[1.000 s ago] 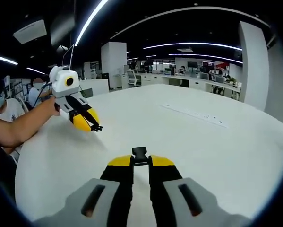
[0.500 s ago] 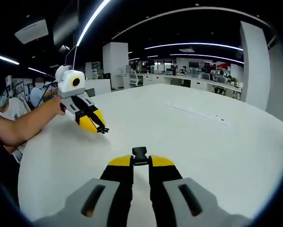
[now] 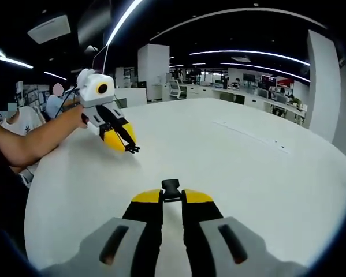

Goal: Snap the two parts of the plastic buckle together until the buckle closes and remains connected.

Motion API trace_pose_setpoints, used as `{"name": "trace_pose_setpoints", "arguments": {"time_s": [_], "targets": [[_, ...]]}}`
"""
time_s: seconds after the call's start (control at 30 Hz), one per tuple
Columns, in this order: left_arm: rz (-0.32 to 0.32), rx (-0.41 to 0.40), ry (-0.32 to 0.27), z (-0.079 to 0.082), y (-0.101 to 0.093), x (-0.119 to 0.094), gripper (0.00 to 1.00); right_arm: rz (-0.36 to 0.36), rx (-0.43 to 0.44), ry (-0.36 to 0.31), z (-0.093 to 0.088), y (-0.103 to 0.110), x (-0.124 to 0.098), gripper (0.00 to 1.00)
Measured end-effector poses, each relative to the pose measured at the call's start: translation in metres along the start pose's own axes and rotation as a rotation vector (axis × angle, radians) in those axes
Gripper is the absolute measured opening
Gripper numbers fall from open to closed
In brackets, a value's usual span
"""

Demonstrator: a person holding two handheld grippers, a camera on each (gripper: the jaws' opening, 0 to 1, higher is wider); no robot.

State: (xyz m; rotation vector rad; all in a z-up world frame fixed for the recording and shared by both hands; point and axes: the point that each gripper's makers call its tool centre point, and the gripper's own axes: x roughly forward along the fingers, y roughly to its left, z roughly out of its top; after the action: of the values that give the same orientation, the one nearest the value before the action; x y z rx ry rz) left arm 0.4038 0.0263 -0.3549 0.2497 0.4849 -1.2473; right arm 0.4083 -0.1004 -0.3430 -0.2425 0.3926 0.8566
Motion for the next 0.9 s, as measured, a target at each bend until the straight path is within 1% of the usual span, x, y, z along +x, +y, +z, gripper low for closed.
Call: {"name": "trace_pose_setpoints", "arguments": {"time_s": [0.03,0.1,0.13,0.23,0.33,0.43,0.53,0.57,0.6,0.67,0.77,0.9], "targets": [[-0.004,0.0,-0.002,0.0,-0.001,0.0,0.1,0.0,-0.004,-0.004,0.0,0.002,-0.001,0.1],[-0.007,0.002,-0.001,0.0,0.007,-0.001,0.1,0.007,-0.013,-0.009,0.0,0.011,-0.002,0.1],[-0.014,0.003,0.003,-0.001,0.004,-0.001,0.1,0.01,-0.018,-0.006,-0.002,0.014,-0.003,0.1],[-0.015,0.007,0.015,-0.003,0.003,0.0,0.1,0.009,-0.024,0.008,-0.004,0.009,0.0,0.1],[-0.016,0.008,0.016,-0.003,0.004,0.0,0.1,-0.005,-0.023,0.001,-0.003,0.006,0.0,0.1],[-0.014,0.008,0.011,-0.002,0.004,-0.001,0.1,-0.006,-0.017,-0.013,-0.001,0.01,-0.002,0.1],[-0.023,0.009,0.01,-0.001,0.003,-0.001,0.1,0.005,-0.016,-0.013,-0.003,0.011,-0.003,0.1],[-0.028,0.009,0.013,-0.002,0.002,-0.001,0.1,0.006,-0.019,-0.006,-0.005,0.013,-0.004,0.1],[-0.027,0.01,0.017,-0.003,-0.004,0.0,0.1,-0.002,-0.027,-0.001,-0.006,0.013,-0.004,0.1],[-0.029,0.027,0.039,-0.007,-0.011,0.001,0.1,-0.01,-0.033,0.01,-0.008,0.012,-0.004,0.1],[-0.029,0.039,0.041,-0.008,-0.015,0.0,0.1,-0.005,-0.037,0.012,-0.007,0.014,-0.004,0.1],[-0.028,0.032,0.029,-0.006,-0.007,-0.001,0.1,0.0,-0.05,0.013,-0.007,0.016,-0.002,0.1]]}}
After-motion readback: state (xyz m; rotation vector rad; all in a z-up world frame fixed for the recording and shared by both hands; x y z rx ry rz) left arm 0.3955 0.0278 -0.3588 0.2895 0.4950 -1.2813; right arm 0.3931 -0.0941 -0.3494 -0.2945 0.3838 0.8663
